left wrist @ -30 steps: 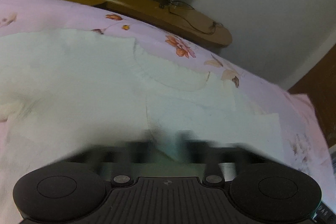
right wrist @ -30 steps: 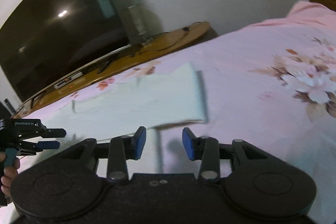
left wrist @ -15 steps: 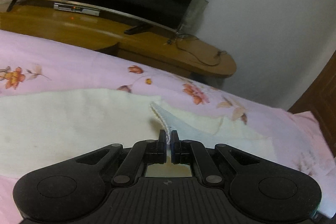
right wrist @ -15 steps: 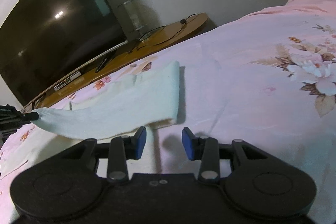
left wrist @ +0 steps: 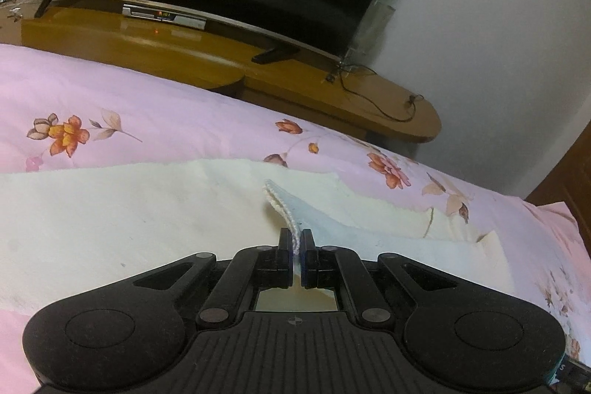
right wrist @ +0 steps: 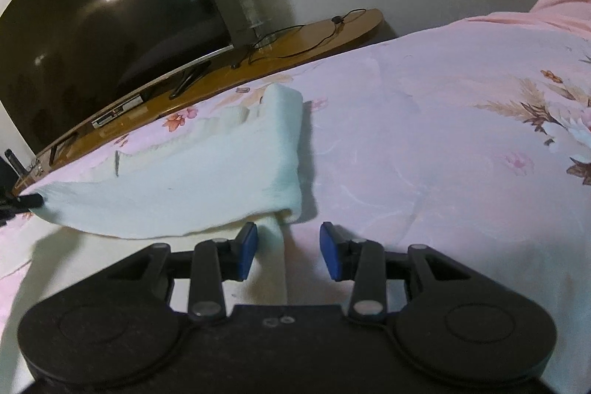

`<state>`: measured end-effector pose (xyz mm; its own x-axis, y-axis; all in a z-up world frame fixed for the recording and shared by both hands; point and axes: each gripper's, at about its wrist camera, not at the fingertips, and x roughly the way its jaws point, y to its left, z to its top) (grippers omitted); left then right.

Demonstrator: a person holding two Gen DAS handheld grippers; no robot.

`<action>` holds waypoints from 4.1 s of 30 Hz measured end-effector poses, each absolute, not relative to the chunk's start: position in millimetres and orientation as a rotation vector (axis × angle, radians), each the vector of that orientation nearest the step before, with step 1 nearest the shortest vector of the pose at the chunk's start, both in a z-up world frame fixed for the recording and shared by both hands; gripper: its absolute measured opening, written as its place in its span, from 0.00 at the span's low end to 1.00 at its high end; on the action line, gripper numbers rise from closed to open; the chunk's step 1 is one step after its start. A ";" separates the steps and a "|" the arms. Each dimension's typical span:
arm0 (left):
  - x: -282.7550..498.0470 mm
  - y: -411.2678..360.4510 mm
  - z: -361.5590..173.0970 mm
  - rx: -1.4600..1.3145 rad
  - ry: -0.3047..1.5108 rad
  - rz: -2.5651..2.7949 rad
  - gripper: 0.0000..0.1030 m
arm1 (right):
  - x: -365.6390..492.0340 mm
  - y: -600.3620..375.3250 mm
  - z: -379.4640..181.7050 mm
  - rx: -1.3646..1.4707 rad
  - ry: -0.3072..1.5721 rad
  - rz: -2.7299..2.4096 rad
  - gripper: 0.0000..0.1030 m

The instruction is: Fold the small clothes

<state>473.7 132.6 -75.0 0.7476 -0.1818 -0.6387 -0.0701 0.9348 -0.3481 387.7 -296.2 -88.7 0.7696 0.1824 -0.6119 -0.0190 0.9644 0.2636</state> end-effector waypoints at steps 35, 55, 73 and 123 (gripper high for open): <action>459.1 137.0 -119.7 -0.207 0.742 0.058 0.03 | 416.2 -276.5 -87.4 0.070 0.686 0.121 0.18; 482.1 126.3 -120.9 -0.108 0.722 0.111 0.37 | 536.4 -327.0 -92.8 0.450 0.660 0.214 0.32; 469.8 128.3 -123.2 -0.168 0.678 0.115 0.06 | 526.8 -318.5 -90.4 0.263 0.641 0.172 0.20; 451.5 140.2 -43.1 -0.327 0.450 0.057 0.06 | 365.2 -326.2 -65.0 0.293 0.684 0.126 0.25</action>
<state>451.5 140.2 -43.1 0.8997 -0.0178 -0.4361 -0.1256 0.9464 -0.2976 365.2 -326.2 -65.0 0.7692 0.2097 -0.6037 -0.0187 0.9516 0.3068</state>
